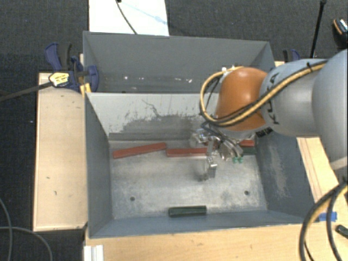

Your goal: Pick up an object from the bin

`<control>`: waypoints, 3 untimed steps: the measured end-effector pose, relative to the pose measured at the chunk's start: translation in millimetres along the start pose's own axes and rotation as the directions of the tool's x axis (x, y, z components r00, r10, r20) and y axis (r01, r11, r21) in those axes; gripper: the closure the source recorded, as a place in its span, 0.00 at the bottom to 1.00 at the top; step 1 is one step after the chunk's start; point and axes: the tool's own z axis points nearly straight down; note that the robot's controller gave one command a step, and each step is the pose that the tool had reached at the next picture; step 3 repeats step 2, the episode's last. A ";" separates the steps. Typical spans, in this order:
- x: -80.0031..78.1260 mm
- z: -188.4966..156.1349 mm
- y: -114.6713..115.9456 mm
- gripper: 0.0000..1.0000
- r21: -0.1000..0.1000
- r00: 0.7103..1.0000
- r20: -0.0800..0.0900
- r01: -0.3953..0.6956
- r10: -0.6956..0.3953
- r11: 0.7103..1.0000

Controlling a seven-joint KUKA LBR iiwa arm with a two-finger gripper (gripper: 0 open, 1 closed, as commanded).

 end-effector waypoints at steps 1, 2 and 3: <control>-1.6 -2.4 2.4 1.00 -0.001 1.000 0.004 0.001 -0.001 1.000; 18.1 -164.0 14.4 1.00 0.003 0.960 0.012 0.279 -0.279 0.960; 18.1 -164.0 14.4 1.00 0.003 0.960 0.012 0.279 -0.279 0.960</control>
Offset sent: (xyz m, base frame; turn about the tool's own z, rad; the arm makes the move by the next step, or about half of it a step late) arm 0.0000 0.0000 0.0000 0.0000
